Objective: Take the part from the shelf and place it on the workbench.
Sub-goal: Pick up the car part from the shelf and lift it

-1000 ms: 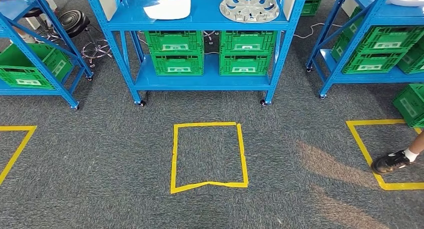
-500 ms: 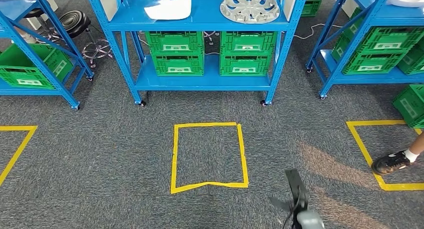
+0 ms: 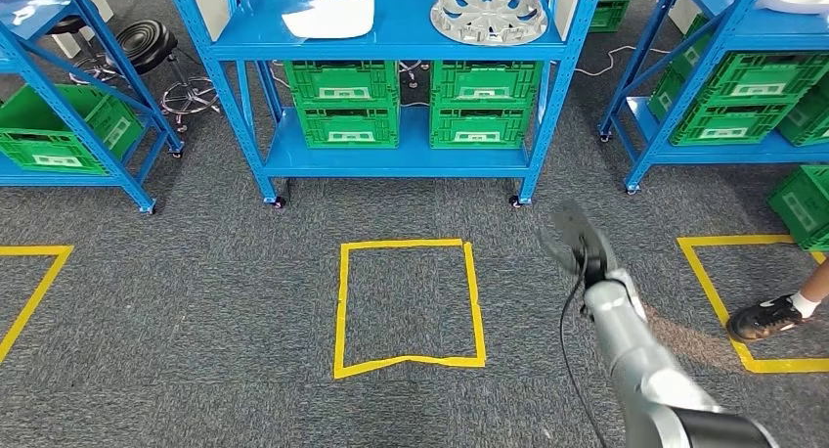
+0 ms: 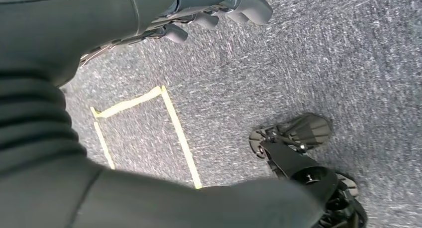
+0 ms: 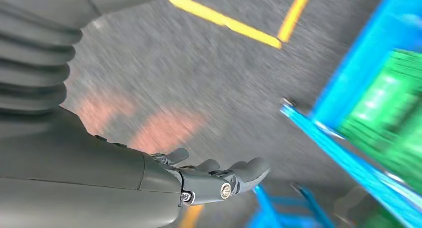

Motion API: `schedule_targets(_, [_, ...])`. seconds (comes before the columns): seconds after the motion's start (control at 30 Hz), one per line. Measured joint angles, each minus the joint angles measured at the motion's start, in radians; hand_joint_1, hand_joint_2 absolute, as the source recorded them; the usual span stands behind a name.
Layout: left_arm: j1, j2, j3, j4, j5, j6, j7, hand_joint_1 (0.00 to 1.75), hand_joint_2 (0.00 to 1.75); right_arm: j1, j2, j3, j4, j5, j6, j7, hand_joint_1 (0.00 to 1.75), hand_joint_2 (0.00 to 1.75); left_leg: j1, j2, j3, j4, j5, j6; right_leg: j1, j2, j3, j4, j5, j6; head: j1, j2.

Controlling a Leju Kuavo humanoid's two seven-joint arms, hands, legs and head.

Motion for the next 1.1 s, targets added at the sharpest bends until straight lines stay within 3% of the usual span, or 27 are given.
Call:
schedule_targets(0.4, [-0.042,-0.012,0.062,0.041,-0.145,0.000,0.026,0.00,0.00,-0.162,-0.044,0.227,-0.122,0.229,-0.037,-0.004,0.00,0.00,0.000,-0.001,0.004,0.000,0.001,0.000,0.000,0.000,0.000,0.000,0.000,0.000,0.000,0.000])
schedule_targets(0.73, [-0.068,-0.021,0.120,0.072,-0.247,0.000,0.057,0.00,0.00,-0.225,-0.102,0.534,-0.236,0.395,-0.109,0.024,0.00,0.00,0.000,-0.002,0.004,0.000,0.001,0.000,0.000,0.000,0.000,0.000,0.001,0.000,0.000,0.000])
schedule_targets(0.9, [-0.077,-0.027,0.152,0.083,-0.291,0.001,0.065,0.00,0.00,-0.248,-0.122,0.695,-0.281,0.442,-0.142,0.033,0.00,0.00,0.000,-0.003,0.008,-0.014,0.009,0.014,-0.002,-0.001,0.001,-0.009,0.007,0.012,0.000,0.000])
schedule_targets(0.97, [-0.079,-0.032,0.163,0.086,-0.307,0.003,0.066,0.00,0.00,-0.258,-0.133,0.747,-0.297,0.454,-0.158,0.039,0.00,0.00,0.009,-0.001,0.018,-0.036,0.019,0.019,-0.002,0.005,-0.021,0.032,-0.014,0.021,0.001,0.000])
schedule_targets(1.07, [-0.081,-0.037,0.176,0.089,-0.332,0.008,0.067,0.00,0.00,-0.259,-0.149,0.820,-0.306,0.456,-0.168,0.044,0.00,0.00,0.017,0.000,0.021,-0.042,0.019,0.020,-0.014,0.012,-0.131,0.220,-0.080,0.040,0.001,0.000])
schedule_targets(1.1, [-0.080,-0.038,0.179,0.090,-0.340,0.008,0.067,0.00,0.00,-0.253,-0.153,0.839,-0.308,0.452,-0.168,0.045,0.00,0.00,0.021,-0.002,0.022,-0.041,0.017,0.017,-0.020,0.012,-0.161,0.261,-0.082,0.047,0.001,0.000])
